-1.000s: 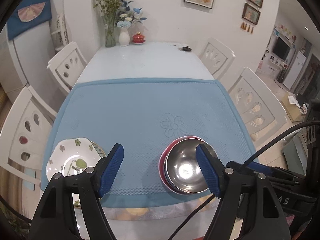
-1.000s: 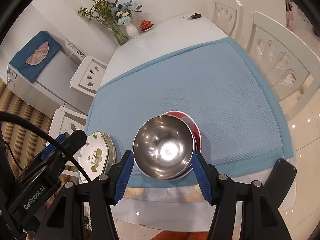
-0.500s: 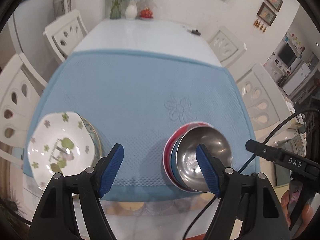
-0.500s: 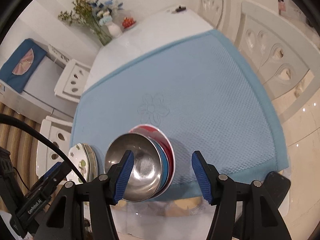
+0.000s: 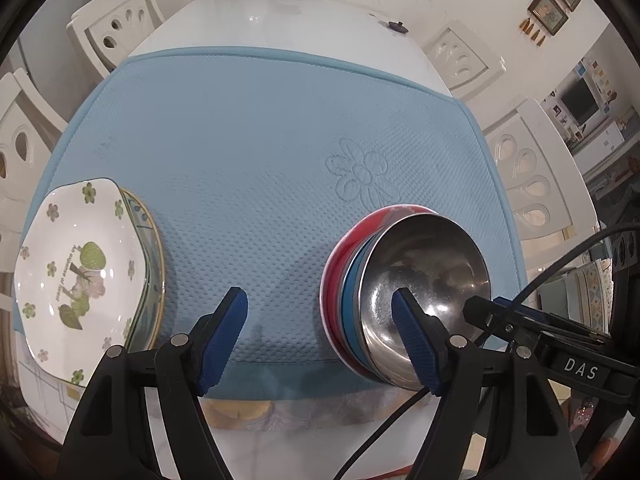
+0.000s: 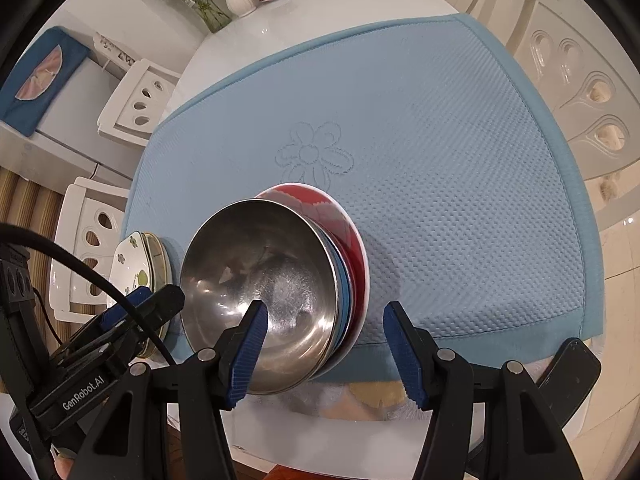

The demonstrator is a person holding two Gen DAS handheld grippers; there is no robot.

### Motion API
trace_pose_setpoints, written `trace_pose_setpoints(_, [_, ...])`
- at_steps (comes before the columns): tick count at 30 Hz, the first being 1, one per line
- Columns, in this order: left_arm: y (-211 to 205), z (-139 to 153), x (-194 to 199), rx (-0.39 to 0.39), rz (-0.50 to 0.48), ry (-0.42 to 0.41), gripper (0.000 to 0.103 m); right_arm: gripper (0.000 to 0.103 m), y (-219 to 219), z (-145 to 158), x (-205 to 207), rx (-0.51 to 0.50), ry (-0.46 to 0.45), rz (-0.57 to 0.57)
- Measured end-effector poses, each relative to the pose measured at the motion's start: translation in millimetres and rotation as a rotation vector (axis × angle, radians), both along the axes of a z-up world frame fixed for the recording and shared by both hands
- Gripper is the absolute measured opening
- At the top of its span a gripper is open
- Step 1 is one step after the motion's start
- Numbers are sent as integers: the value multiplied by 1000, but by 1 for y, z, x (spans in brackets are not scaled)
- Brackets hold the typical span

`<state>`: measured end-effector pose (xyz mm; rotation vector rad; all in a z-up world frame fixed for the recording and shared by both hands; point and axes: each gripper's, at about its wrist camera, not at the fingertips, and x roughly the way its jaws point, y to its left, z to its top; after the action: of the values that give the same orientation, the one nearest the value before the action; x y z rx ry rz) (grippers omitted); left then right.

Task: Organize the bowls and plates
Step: 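Lift the nested bowls and carry them over the floral plate stack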

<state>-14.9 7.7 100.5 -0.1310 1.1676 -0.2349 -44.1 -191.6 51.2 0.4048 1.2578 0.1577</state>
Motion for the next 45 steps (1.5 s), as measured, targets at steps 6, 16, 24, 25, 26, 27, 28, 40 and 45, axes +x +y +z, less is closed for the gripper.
trace_pose_setpoints(6, [-2, -7, 3, -9, 1, 18, 73, 58, 9, -5, 8, -22, 8, 21])
trace_pose_setpoints(16, [-4, -23, 13, -67, 0, 68, 73, 58, 10, -24, 15, 8, 56, 28])
trace_pose_setpoints(24, [-3, -36, 20, -137, 24, 111, 73, 58, 7, -36, 20, 14, 67, 29])
trace_pose_setpoints(25, [-2, -37, 21, -147, 29, 115, 73, 58, 7, -37, 20, 15, 68, 28])
trace_pose_setpoints(26, [-2, -38, 21, -151, 31, 116, 73, 58, 7, -38, 21, 16, 70, 27])
trace_pose_setpoints(27, [-1, -39, 21, -159, 35, 119, 73, 58, 6, -39, 21, 18, 73, 27])
trace_pose_setpoints(28, [0, -40, 22, -168, 37, 123, 73, 58, 5, -40, 21, 20, 75, 26])
trace_pose_setpoints(40, [17, -72, 27, -415, 80, 252, 72, 58, 2, -53, 24, 118, 43, 40])
trace_pose_setpoints(45, [22, -87, 25, -513, 117, 297, 71, 50, 5, -58, 22, 122, 27, 56])
